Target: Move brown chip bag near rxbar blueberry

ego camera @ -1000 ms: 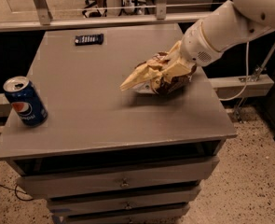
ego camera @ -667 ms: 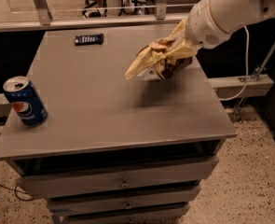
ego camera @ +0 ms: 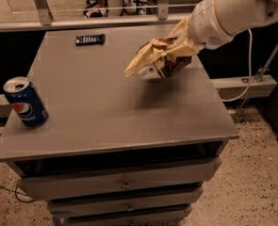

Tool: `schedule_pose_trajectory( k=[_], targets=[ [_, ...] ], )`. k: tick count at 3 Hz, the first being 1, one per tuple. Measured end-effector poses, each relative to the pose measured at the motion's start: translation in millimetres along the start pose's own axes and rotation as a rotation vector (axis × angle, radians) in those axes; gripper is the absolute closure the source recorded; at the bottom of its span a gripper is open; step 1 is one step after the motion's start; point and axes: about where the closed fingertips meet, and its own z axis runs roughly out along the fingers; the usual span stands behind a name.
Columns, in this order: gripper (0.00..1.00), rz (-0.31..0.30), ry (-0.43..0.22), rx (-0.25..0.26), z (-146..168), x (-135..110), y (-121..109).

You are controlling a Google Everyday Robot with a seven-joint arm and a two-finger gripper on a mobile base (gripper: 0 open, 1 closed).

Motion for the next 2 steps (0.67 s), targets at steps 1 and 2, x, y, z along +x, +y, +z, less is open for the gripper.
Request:
schedule_pose_trajectory(
  k=[1,2],
  targets=[
    [1.0,-0.106,-0.101,0.076,17,-14,-30],
    [1.0,-0.231,-0.177,0.119,42,-26,-72]
  ],
)
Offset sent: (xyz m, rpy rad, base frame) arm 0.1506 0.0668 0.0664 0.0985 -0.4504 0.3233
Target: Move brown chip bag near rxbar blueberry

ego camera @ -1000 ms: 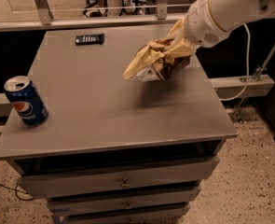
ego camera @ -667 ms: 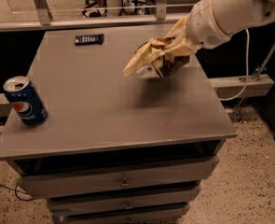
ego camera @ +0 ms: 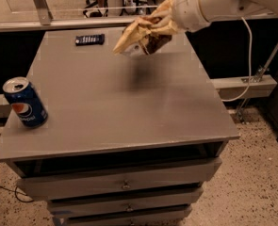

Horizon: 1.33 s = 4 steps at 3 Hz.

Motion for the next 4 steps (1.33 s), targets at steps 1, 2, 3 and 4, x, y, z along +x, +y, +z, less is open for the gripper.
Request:
schedule_pose_trajectory(
  k=[1,2,3,4],
  targets=[
    [1.0,-0.088,-0.056,-0.019,49,8,-32],
    [1.0,-0.119,-0.088,-0.041,90,21,-52],
    [1.0,-0.139,-0.121,-0.029,118,25,-75],
    [1.0,-0.151,-0.142,-0.011,136,25,-91]
  ],
)
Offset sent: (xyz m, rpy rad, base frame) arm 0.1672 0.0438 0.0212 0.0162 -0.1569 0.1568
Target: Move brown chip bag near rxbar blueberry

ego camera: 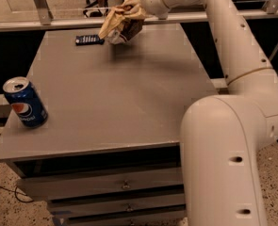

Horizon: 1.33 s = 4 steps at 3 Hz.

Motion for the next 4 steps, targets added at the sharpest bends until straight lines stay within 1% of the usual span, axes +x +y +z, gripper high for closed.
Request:
schedule_pose_trajectory(
  k=[1,2,4],
  targets=[
    [1.0,0.001,-0.002,-0.008,13,5,-1],
    [0.82,0.021,0.01,-0.029,19,15,5],
    [0.35,0.047,0.018,-0.062,27,21,14]
  ],
)
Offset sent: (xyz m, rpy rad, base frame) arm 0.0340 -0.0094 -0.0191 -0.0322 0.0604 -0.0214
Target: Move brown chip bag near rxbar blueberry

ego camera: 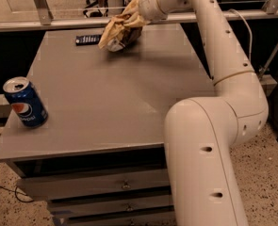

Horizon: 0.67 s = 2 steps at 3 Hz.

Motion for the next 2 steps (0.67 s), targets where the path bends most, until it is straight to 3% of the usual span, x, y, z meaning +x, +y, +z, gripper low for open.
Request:
schedule_pose_trajectory(
  k=[1,2],
  targets=[
    [0.12,0.008,0.003,-0.013,1.1,2.2,3.3],
    [0.0,0.016,0.003,-0.026,-0.2,3.3,7.1]
  ],
)
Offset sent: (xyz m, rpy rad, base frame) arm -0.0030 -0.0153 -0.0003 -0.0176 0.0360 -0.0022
